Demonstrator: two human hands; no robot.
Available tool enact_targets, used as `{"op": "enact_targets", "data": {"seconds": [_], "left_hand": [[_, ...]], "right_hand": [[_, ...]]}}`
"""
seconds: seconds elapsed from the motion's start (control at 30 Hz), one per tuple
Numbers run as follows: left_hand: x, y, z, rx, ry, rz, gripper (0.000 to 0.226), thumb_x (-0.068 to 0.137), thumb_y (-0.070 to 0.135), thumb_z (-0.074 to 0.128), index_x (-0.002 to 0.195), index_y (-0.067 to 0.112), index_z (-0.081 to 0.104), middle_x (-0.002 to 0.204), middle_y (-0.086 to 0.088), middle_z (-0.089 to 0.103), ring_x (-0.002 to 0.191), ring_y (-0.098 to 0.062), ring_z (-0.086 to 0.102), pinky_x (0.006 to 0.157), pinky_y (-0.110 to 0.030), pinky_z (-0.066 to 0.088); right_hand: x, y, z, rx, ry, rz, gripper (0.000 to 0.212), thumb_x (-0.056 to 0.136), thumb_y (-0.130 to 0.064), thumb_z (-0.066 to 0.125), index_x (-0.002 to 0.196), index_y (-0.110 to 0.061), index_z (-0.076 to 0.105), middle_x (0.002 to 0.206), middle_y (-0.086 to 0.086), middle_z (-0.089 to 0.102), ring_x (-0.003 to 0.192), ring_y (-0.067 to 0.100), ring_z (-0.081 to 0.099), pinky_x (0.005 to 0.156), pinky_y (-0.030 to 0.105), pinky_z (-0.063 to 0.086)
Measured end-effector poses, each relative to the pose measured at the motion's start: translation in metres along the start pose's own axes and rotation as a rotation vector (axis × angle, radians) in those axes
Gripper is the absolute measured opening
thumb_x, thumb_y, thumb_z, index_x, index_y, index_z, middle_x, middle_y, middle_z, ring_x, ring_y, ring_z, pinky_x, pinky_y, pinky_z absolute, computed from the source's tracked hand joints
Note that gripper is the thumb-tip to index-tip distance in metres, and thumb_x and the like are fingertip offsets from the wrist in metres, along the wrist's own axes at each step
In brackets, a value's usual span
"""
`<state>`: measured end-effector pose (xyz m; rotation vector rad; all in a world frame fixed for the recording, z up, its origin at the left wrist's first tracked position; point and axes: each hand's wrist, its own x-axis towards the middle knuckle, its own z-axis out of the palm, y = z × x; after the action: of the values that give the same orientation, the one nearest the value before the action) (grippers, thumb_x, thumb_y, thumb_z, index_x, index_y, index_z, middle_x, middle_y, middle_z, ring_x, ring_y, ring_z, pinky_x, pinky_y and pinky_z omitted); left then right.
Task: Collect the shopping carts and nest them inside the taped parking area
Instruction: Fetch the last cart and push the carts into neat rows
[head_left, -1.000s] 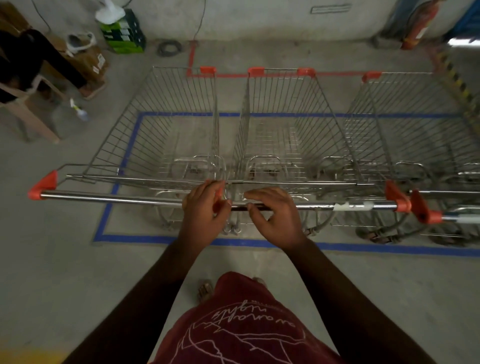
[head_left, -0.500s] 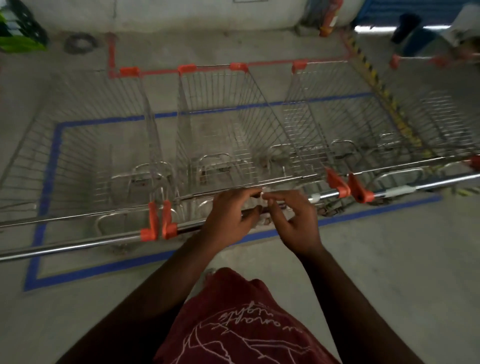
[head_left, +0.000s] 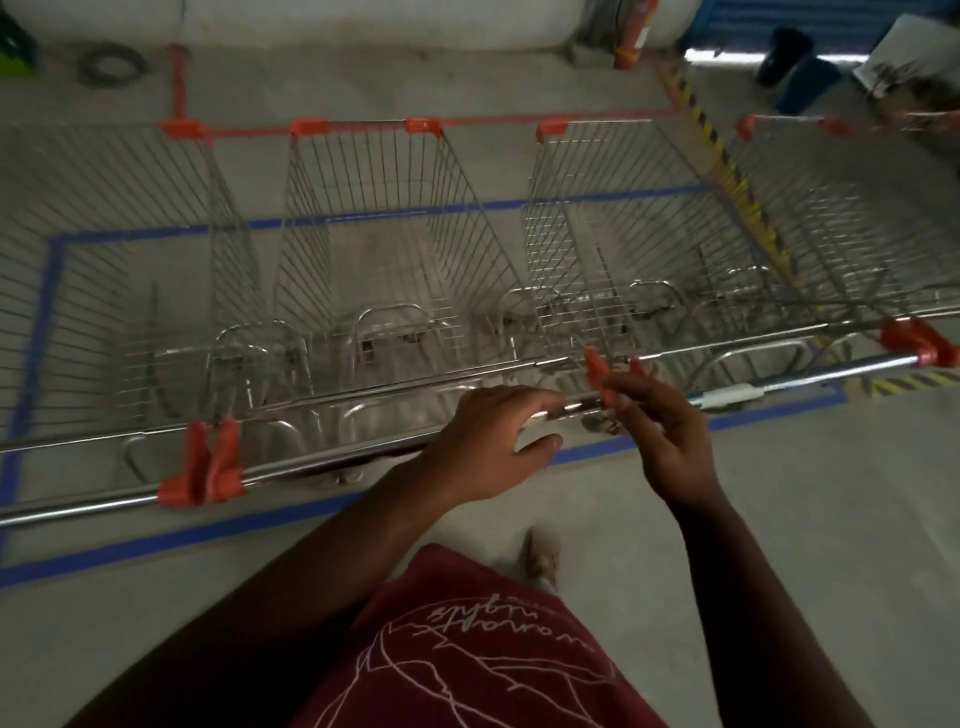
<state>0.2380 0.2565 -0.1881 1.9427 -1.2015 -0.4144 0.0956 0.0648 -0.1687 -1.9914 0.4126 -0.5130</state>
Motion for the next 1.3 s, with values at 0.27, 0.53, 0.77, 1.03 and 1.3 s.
{"op": "enact_targets", "data": {"seconds": [0.27, 0.53, 0.77, 1.03, 1.3], "left_hand": [[0.076, 0.056, 0.083, 0.072, 0.353, -0.278, 0.043, 0.08, 0.043, 0.074, 0.119, 0.027, 0.067, 0.108, 0.008, 0.074, 0.1, -0.015, 0.071, 0.094, -0.042, 0.053], [0.072, 0.055, 0.11, 0.449, 0.302, -0.403, 0.066, 0.077, 0.085, 0.053, 0.12, 0.037, 0.067, 0.081, 0.012, 0.071, 0.087, -0.012, 0.068, 0.091, -0.038, 0.041], [0.062, 0.063, 0.119, 0.493, 0.379, -0.411, 0.07, 0.075, 0.085, 0.06, 0.123, 0.036, 0.07, 0.079, 0.013, 0.073, 0.081, -0.005, 0.067, 0.09, -0.037, 0.044], [0.06, 0.063, 0.121, 0.548, 0.372, -0.412, 0.069, 0.08, 0.088, 0.051, 0.122, 0.037, 0.07, 0.073, 0.016, 0.067, 0.074, -0.003, 0.063, 0.086, -0.033, 0.04], [0.062, 0.06, 0.123, 0.555, 0.363, -0.413, 0.068, 0.076, 0.084, 0.06, 0.121, 0.035, 0.071, 0.081, 0.017, 0.072, 0.082, -0.002, 0.066, 0.091, -0.034, 0.041]], "right_hand": [[0.026, 0.106, -0.092, -0.67, -0.094, -0.193, 0.032, 0.103, -0.049, 0.056, 0.114, -0.025, 0.076, 0.098, -0.009, 0.076, 0.094, 0.019, 0.071, 0.09, 0.045, 0.047], [0.037, 0.126, -0.095, -0.607, -0.168, -0.28, 0.033, 0.1, -0.058, 0.054, 0.109, -0.034, 0.075, 0.099, -0.013, 0.072, 0.1, 0.017, 0.064, 0.096, 0.046, 0.038], [0.041, 0.118, -0.074, -0.569, -0.148, -0.252, 0.033, 0.098, -0.058, 0.056, 0.11, -0.033, 0.074, 0.096, -0.011, 0.069, 0.098, 0.018, 0.06, 0.098, 0.043, 0.033], [0.037, 0.125, -0.081, -0.53, -0.159, -0.243, 0.035, 0.097, -0.059, 0.056, 0.109, -0.031, 0.073, 0.097, -0.011, 0.068, 0.098, 0.016, 0.06, 0.097, 0.046, 0.035], [0.036, 0.125, -0.082, -0.526, -0.163, -0.237, 0.036, 0.097, -0.06, 0.055, 0.108, -0.032, 0.074, 0.096, -0.012, 0.068, 0.098, 0.015, 0.06, 0.098, 0.047, 0.036]]}}
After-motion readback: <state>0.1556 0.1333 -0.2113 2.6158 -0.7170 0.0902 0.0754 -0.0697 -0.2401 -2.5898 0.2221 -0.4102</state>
